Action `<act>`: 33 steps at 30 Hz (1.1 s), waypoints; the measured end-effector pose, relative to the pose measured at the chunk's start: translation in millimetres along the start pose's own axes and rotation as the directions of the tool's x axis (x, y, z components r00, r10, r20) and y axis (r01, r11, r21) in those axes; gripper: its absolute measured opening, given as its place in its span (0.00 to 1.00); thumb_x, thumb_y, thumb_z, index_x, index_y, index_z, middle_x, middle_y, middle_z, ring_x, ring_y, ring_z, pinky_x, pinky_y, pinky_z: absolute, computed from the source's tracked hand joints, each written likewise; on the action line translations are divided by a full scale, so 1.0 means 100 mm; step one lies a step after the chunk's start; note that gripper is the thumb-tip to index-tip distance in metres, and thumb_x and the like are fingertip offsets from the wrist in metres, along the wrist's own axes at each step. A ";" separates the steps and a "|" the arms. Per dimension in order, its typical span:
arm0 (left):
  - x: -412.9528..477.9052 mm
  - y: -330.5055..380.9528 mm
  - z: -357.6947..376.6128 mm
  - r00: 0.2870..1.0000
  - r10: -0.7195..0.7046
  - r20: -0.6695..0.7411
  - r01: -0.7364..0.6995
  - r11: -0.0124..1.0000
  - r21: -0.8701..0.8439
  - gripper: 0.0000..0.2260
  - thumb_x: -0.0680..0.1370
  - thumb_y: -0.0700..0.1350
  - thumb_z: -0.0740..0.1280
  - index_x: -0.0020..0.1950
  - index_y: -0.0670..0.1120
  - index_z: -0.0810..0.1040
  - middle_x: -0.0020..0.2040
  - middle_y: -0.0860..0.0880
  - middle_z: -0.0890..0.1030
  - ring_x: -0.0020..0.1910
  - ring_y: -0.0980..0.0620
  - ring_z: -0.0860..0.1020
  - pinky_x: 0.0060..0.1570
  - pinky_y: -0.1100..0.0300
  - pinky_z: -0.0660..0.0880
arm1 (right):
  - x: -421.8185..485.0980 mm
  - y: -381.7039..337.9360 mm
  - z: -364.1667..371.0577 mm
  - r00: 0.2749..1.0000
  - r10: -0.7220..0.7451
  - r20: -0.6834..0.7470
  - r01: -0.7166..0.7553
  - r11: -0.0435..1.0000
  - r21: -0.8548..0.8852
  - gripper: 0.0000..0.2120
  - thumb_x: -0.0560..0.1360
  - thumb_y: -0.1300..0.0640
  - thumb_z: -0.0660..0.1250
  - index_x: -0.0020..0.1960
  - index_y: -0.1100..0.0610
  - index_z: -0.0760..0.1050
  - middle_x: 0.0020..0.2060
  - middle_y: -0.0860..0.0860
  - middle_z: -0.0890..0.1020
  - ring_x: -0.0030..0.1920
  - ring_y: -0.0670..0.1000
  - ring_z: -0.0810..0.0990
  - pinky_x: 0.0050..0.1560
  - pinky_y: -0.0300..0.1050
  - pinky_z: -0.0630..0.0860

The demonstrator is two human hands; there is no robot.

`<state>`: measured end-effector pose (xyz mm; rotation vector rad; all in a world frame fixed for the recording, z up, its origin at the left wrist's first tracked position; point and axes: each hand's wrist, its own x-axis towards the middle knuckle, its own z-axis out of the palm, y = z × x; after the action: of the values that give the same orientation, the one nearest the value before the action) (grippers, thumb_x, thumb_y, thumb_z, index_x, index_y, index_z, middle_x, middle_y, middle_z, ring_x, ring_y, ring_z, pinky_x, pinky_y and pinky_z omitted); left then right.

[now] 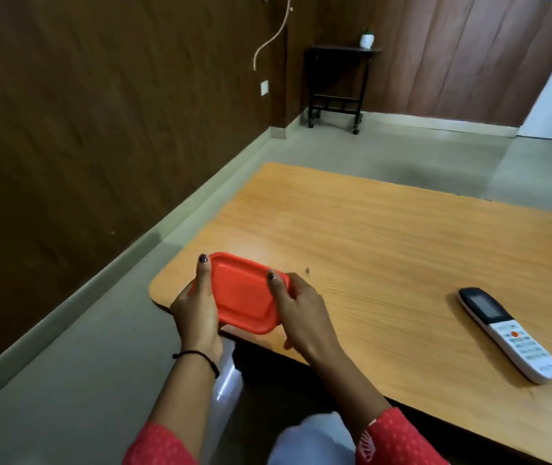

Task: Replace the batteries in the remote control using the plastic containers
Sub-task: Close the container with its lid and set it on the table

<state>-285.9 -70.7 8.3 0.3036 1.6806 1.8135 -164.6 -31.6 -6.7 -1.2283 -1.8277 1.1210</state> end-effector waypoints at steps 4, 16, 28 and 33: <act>0.62 0.04 -0.33 0.999 0.025 0.036 -0.029 0.990 0.137 0.06 0.78 0.49 0.64 0.48 0.49 0.79 0.51 0.45 0.81 0.47 0.46 0.78 0.48 0.53 0.75 | 0.25 -0.03 0.42 0.981 0.178 0.081 -0.184 0.979 0.083 0.17 0.77 0.45 0.61 0.52 0.59 0.75 0.39 0.57 0.81 0.32 0.61 0.82 0.33 0.57 0.80; 1.45 0.01 -0.67 0.994 0.109 0.010 -0.106 0.940 0.325 0.13 0.74 0.34 0.66 0.58 0.38 0.79 0.54 0.43 0.82 0.53 0.47 0.80 0.61 0.51 0.74 | 0.83 -0.13 0.91 0.957 0.286 0.055 -0.291 0.943 0.161 0.15 0.75 0.52 0.67 0.39 0.64 0.74 0.25 0.64 0.78 0.17 0.53 0.77 0.19 0.42 0.70; 0.48 0.20 -0.28 0.772 0.609 0.180 -0.611 0.636 0.471 0.13 0.76 0.38 0.65 0.59 0.47 0.78 0.60 0.48 0.74 0.61 0.50 0.70 0.56 0.58 0.70 | 0.17 -0.12 -0.29 0.971 0.219 -0.093 -0.205 0.969 0.141 0.13 0.77 0.52 0.65 0.59 0.57 0.76 0.43 0.54 0.82 0.39 0.53 0.83 0.36 0.55 0.82; -0.27 -0.14 0.52 0.588 0.536 0.606 -0.792 0.533 0.298 0.13 0.74 0.38 0.66 0.58 0.46 0.78 0.58 0.48 0.77 0.60 0.49 0.73 0.61 0.57 0.68 | -0.57 0.44 -1.63 0.921 0.110 -0.374 -0.237 0.919 -0.314 0.24 0.72 0.63 0.68 0.67 0.54 0.72 0.61 0.53 0.77 0.62 0.52 0.75 0.57 0.46 0.72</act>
<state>-231.1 -45.0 10.0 1.7486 1.8107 1.4748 11.9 -29.0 17.8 -1.7105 -1.7079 0.6159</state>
